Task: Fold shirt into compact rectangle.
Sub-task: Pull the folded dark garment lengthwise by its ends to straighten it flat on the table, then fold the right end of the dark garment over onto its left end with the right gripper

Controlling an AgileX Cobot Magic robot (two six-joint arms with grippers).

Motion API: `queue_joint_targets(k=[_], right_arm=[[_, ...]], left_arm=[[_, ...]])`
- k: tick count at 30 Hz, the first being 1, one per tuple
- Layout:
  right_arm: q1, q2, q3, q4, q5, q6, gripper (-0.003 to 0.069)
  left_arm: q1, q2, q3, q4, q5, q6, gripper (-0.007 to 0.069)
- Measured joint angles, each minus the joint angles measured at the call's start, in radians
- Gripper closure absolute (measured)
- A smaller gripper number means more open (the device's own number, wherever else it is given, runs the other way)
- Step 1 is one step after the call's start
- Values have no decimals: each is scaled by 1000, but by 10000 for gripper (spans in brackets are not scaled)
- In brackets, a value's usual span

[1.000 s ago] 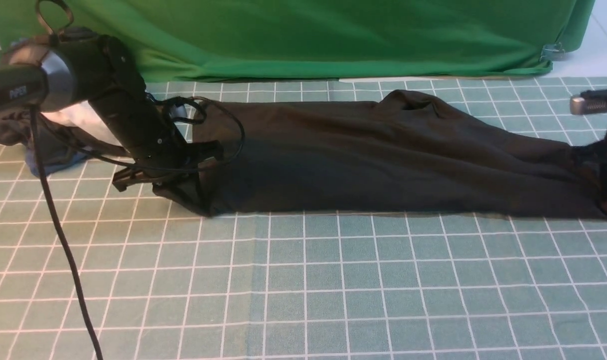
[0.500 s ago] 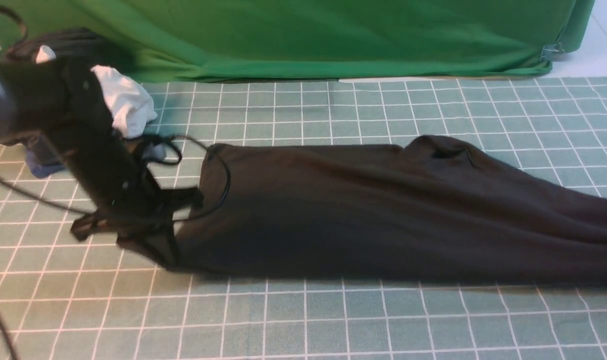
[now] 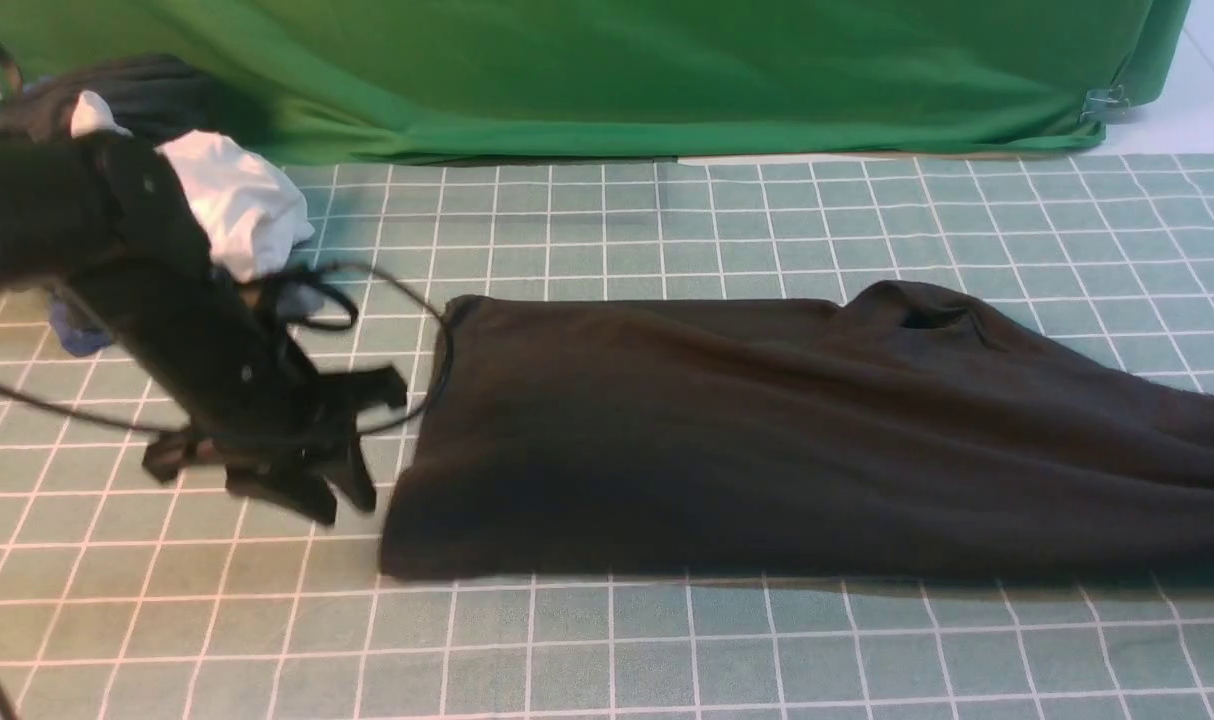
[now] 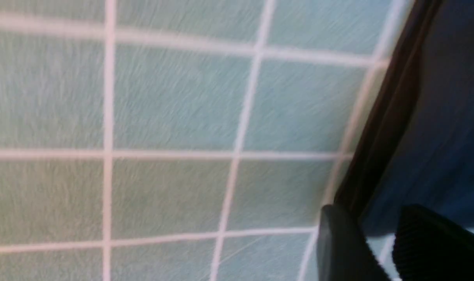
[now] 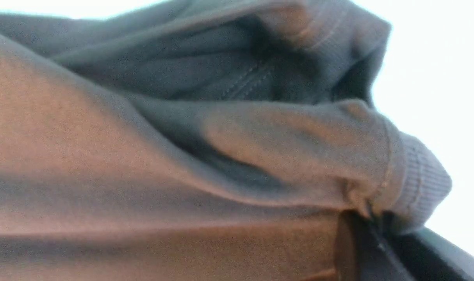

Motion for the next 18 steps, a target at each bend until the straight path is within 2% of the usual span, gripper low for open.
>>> queue_joint_targets(k=[1,3,6,12,16,18], right_arm=[[0,0,-51,-29,24,13,606],[0,-1,-74,-40,33,18,606],[0,-22,-164,-53,41,27,606],[32,-119,-232,53,44,45,606],[158,-219,-235,192,46,78,607],[261,-253,-237,261,47,107,608]], left_arm=[[0,0,-59,19,26,0,351],[0,0,-85,26,36,0,329],[1,0,-182,37,71,1,256],[1,0,-281,43,91,1,218],[1,0,-350,44,111,14,214],[1,0,-380,44,113,15,214]])
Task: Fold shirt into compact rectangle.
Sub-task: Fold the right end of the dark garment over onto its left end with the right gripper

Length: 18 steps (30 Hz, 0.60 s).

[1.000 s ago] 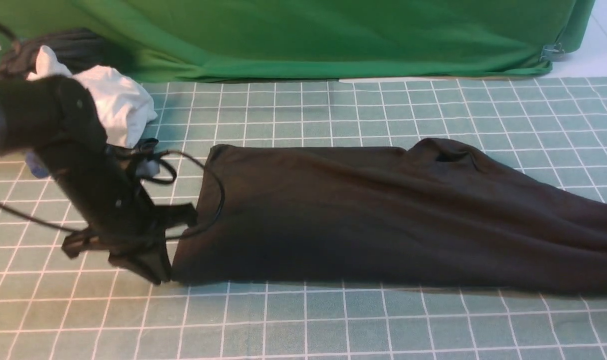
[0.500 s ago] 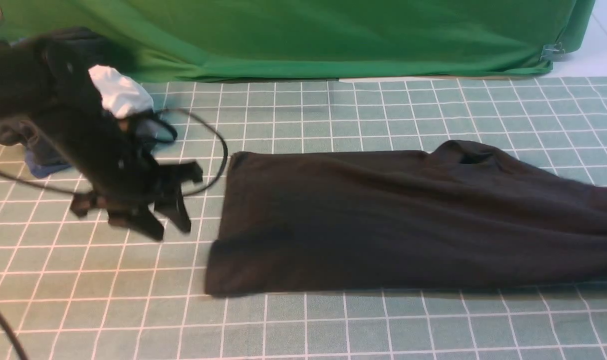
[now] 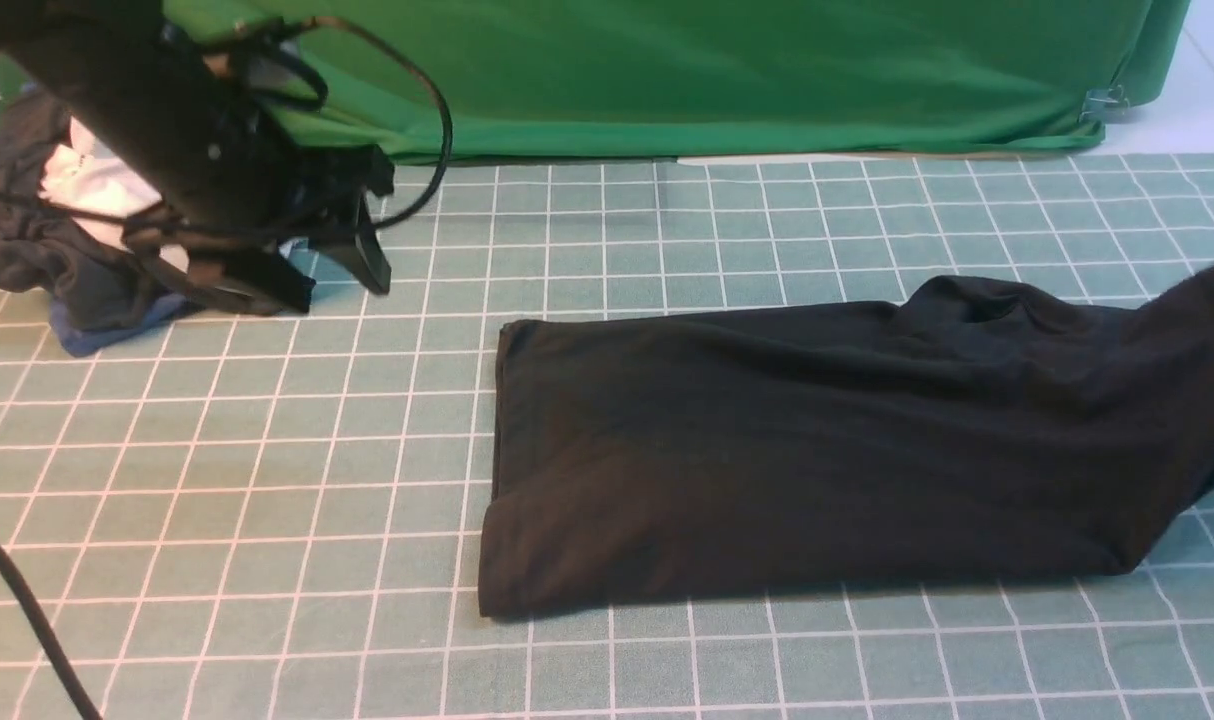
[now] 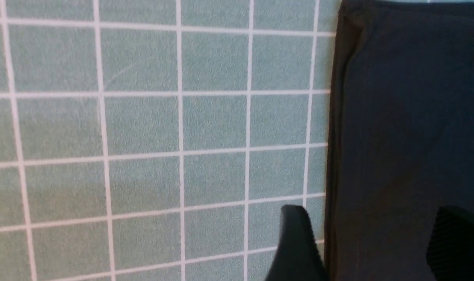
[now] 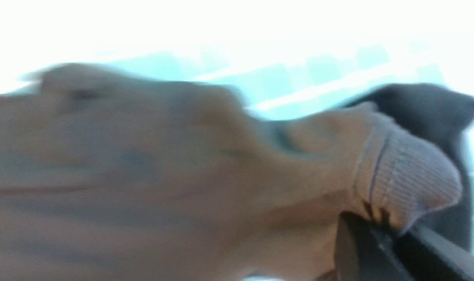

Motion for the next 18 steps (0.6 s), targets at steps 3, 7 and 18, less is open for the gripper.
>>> queue_joint_targets(k=[3,7,18], right_arm=[[171,-9,0,42,-2,58,608],[368,17,0,51,-40,134,608],[780,230,0,56,-262,254,608]], left_arm=[[0,0,-31,0,4,0,214],[0,0,-53,0,13,1,214],[0,0,-54,0,27,1,255]])
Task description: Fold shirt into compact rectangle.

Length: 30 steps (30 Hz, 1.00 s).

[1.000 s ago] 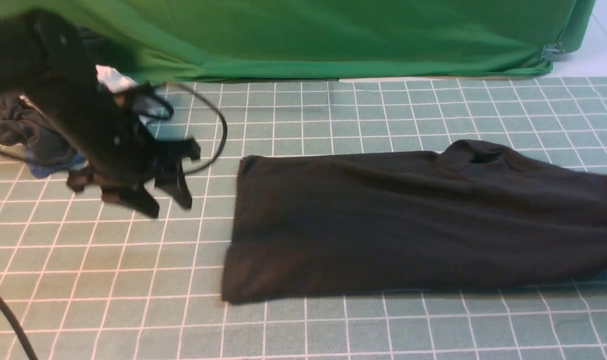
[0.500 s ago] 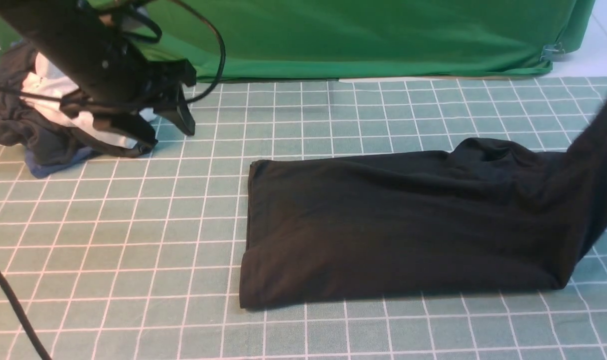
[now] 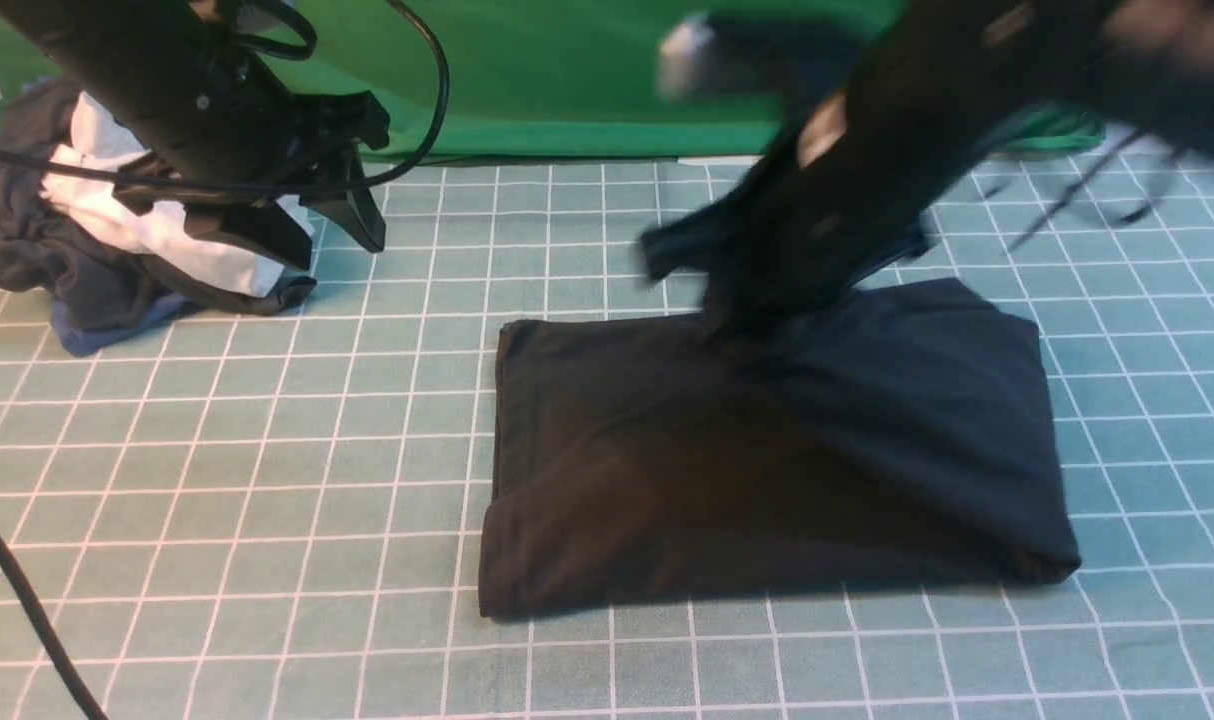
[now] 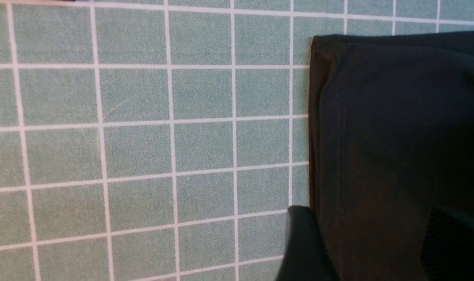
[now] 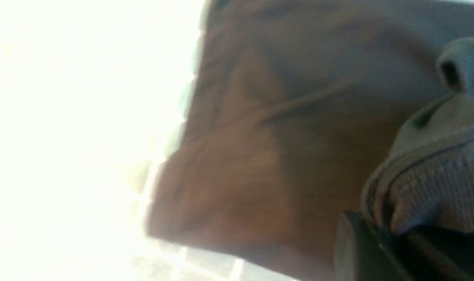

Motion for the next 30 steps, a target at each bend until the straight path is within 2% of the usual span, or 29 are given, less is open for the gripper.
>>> queue_joint_targets(k=[4,8,14,17,18,19,21,24,26,27,30], right_arm=[[84,111,0,0,-86,12,608],[127,193,0,1,-186,20,608],[144,247,0,2,-282,20,586],[145,250,0,5,-299,20,466],[145,248,0,5,-299,20,466],[145,236,0,7,-292,16,364],[145,202,0,8,-273,-19,256],[142,123,0,6,-230,-59,173],[136,82,0,1,-210,-68,172],[121,32,0,-10,-180,-81,194],[71,-67,0,-41,-78,-107,342]], left_arm=[[0,0,0,0,0,0,276],[0,0,0,1,0,1,285],[0,0,0,1,-2,1,285],[0,0,0,1,-12,1,286],[0,0,0,1,-13,1,286],[0,0,0,1,-21,1,286],[0,0,0,1,-29,1,286],[0,0,0,1,-39,1,286],[0,0,0,0,-48,1,286],[0,0,0,-1,-55,2,286],[0,0,0,-18,-59,16,314]])
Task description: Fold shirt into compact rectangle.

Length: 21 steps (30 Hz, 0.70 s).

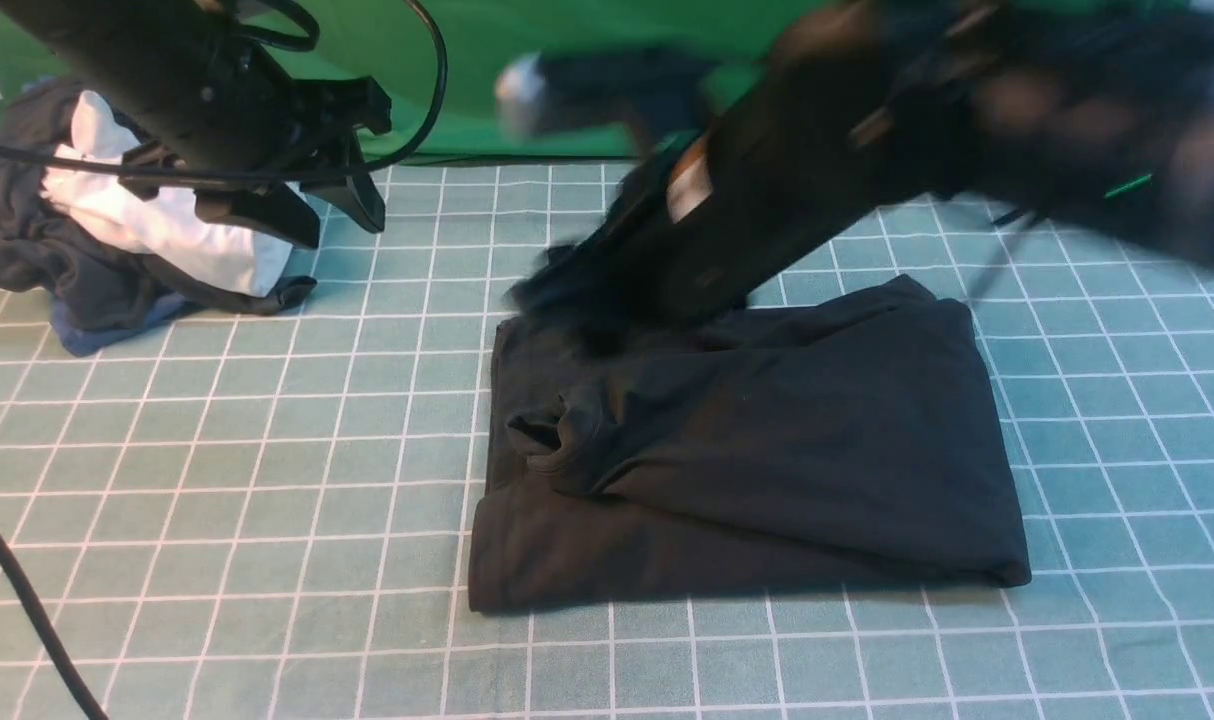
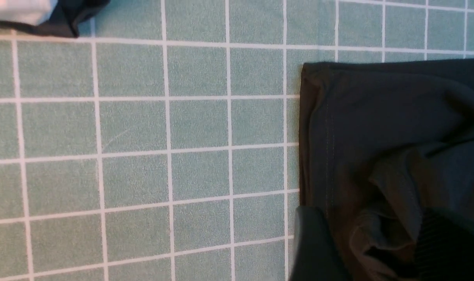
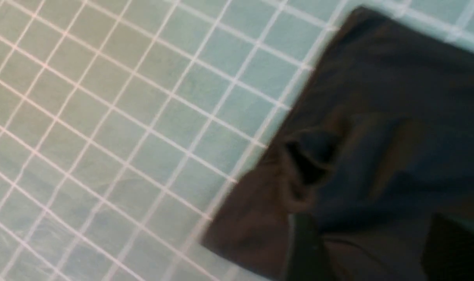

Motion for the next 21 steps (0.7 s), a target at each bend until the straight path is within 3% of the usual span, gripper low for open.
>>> queue_joint_targets(k=[2,5,8,11,17,21], right_arm=[[-49,-77,-1,-39,109,-17,501],[-112,-156,-1,-84,259,-33,611],[-149,-226,11,-130,320,-42,636],[-170,-295,42,-158,337,-48,641],[-177,-345,89,-162,345,-51,641],[-177,-342,124,-162,344,-54,641]], left_arm=[[0,0,0,-47,10,16,370],[-15,0,7,-143,56,68,488],[-73,0,52,-194,43,91,580],[-178,7,112,-190,-42,93,610],[-294,46,128,-142,-85,77,532],[-319,80,130,-61,-109,1,383]])
